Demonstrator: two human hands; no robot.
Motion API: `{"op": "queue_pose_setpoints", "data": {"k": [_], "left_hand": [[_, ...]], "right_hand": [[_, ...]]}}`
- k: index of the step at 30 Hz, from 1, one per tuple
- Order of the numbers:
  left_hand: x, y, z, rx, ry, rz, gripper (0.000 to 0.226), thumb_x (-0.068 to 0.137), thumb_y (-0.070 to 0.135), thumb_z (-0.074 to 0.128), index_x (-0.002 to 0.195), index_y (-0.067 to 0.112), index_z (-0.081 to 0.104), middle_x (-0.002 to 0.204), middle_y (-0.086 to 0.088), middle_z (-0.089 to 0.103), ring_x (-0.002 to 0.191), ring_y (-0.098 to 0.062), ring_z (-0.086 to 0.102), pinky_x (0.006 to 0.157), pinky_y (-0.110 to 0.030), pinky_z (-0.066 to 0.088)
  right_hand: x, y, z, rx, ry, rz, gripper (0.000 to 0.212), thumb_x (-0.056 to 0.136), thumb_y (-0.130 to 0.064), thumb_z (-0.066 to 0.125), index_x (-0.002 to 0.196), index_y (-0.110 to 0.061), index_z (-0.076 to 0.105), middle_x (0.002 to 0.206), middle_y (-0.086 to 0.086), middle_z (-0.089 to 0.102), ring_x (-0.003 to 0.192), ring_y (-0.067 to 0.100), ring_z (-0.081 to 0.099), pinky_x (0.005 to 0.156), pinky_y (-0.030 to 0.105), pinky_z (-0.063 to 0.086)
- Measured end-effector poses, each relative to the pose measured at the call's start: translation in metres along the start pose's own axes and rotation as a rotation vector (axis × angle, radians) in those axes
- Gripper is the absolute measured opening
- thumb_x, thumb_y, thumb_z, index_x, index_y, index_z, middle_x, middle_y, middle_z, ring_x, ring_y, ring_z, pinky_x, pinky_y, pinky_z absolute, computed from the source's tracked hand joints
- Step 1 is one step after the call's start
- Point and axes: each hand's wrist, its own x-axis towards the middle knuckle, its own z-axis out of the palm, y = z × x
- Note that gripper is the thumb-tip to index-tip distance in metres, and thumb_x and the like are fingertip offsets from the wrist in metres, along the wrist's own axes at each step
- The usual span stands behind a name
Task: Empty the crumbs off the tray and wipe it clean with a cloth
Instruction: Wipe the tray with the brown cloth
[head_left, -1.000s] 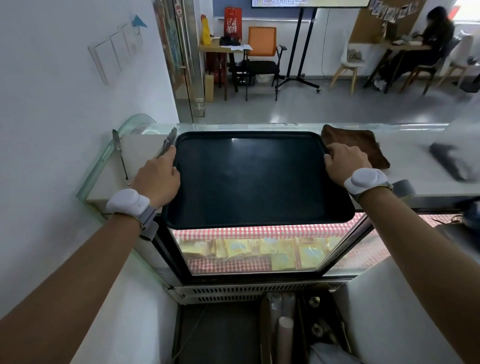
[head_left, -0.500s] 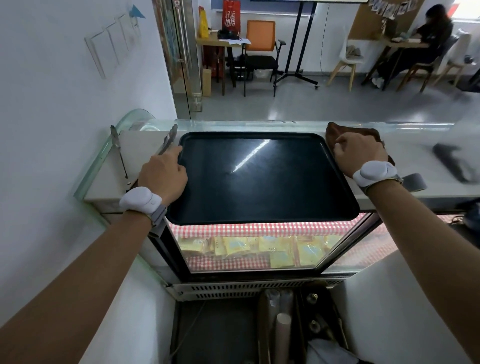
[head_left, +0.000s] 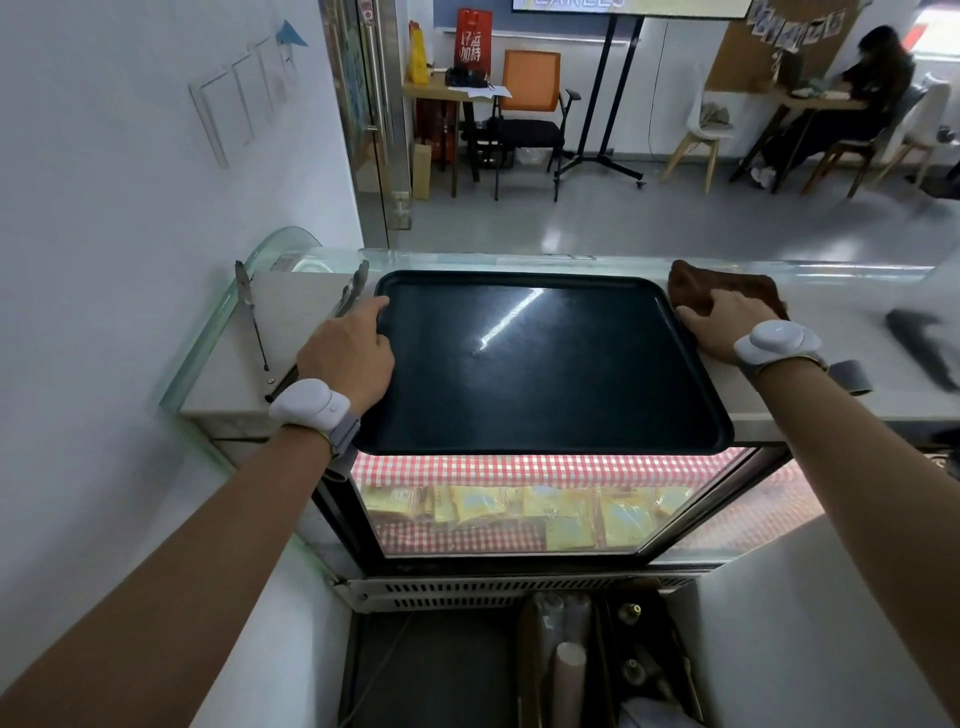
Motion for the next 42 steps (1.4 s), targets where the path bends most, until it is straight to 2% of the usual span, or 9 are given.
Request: {"op": "queue_pose_setpoints", "data": {"k": [2, 5, 10, 14, 21, 24, 28, 32, 42], "left_hand": [[0.003, 0.001, 0.002, -0.044, -0.011, 0.013, 0.053, 0.095, 0.014, 0.043, 0.146, 0.03, 0.049, 0.105, -0.015, 0.071, 0.092, -0.038, 0.064, 0.076, -0.045, 0.053], [0.005, 0.001, 0.001, -0.117, -0.008, 0.018, 0.053, 0.095, 0.01, 0.043, 0.145, 0.025, 0.05, 0.109, -0.016, 0.07, 0.093, -0.038, 0.064, 0.077, -0.043, 0.052], [-0.003, -0.015, -0.007, -0.338, -0.049, 0.007, 0.053, 0.094, 0.011, 0.044, 0.144, 0.026, 0.052, 0.136, 0.002, 0.065, 0.119, -0.023, 0.063, 0.101, -0.034, 0.049], [-0.008, -0.021, -0.009, -0.366, -0.051, 0.026, 0.05, 0.093, 0.01, 0.048, 0.14, 0.026, 0.056, 0.135, 0.005, 0.065, 0.12, -0.018, 0.064, 0.1, -0.032, 0.05], [-0.007, -0.019, -0.004, -0.317, -0.043, 0.031, 0.05, 0.09, 0.015, 0.052, 0.138, 0.032, 0.055, 0.133, 0.001, 0.067, 0.113, -0.026, 0.067, 0.094, -0.039, 0.053], [-0.003, -0.021, -0.003, -0.296, -0.064, 0.015, 0.05, 0.091, 0.016, 0.05, 0.138, 0.032, 0.055, 0.133, 0.001, 0.066, 0.118, -0.027, 0.064, 0.096, -0.04, 0.052], [0.003, -0.017, -0.004, -0.267, -0.118, 0.024, 0.05, 0.092, 0.02, 0.047, 0.14, 0.033, 0.05, 0.131, -0.002, 0.067, 0.117, -0.029, 0.064, 0.096, -0.043, 0.052], [0.005, -0.02, -0.004, -0.248, -0.139, 0.035, 0.051, 0.092, 0.019, 0.046, 0.141, 0.032, 0.047, 0.13, -0.005, 0.067, 0.116, -0.031, 0.063, 0.094, -0.045, 0.052], [0.011, -0.02, -0.002, -0.189, -0.164, 0.082, 0.051, 0.097, 0.017, 0.042, 0.147, 0.03, 0.038, 0.129, -0.007, 0.065, 0.108, -0.035, 0.063, 0.084, -0.039, 0.046]], "right_hand": [[-0.001, 0.002, 0.0, 0.018, 0.02, -0.009, 0.046, 0.088, -0.049, 0.041, 0.094, -0.009, 0.062, 0.095, 0.02, 0.067, 0.079, 0.037, 0.061, 0.074, 0.04, 0.051], [-0.005, 0.002, -0.001, 0.046, 0.062, 0.04, 0.037, 0.086, -0.038, 0.041, 0.095, -0.013, 0.067, 0.084, 0.016, 0.064, 0.071, 0.035, 0.059, 0.071, 0.038, 0.051], [-0.011, -0.012, -0.015, 0.142, 0.215, 0.071, 0.036, 0.094, -0.022, 0.038, 0.117, -0.012, 0.065, 0.103, 0.024, 0.065, 0.085, 0.041, 0.059, 0.074, 0.039, 0.045], [-0.02, -0.048, -0.028, 0.167, 0.326, -0.012, 0.035, 0.097, -0.022, 0.039, 0.11, 0.001, 0.062, 0.101, 0.033, 0.064, 0.09, 0.048, 0.059, 0.069, 0.039, 0.037], [-0.035, -0.107, 0.017, 0.146, 0.128, -0.208, 0.027, 0.094, -0.026, 0.043, 0.106, -0.005, 0.055, 0.103, 0.024, 0.064, 0.094, 0.041, 0.058, 0.074, 0.038, 0.04], [-0.03, -0.116, 0.029, 0.157, 0.079, -0.204, 0.042, 0.095, -0.033, 0.04, 0.129, -0.011, 0.051, 0.123, 0.021, 0.06, 0.114, 0.042, 0.051, 0.093, 0.045, 0.042], [-0.013, -0.118, 0.026, 0.053, -0.026, -0.155, 0.057, 0.099, -0.045, 0.026, 0.152, -0.026, 0.033, 0.153, 0.014, 0.037, 0.137, 0.046, 0.031, 0.111, 0.055, 0.026], [-0.005, -0.136, 0.024, 0.055, -0.09, -0.104, 0.056, 0.1, -0.044, 0.022, 0.154, -0.029, 0.028, 0.157, 0.012, 0.031, 0.142, 0.046, 0.023, 0.113, 0.061, 0.015], [-0.03, -0.204, 0.03, 0.011, -0.069, -0.233, 0.054, 0.101, -0.041, 0.024, 0.153, -0.03, 0.026, 0.151, 0.016, 0.034, 0.137, 0.045, 0.027, 0.112, 0.057, 0.022]]}}
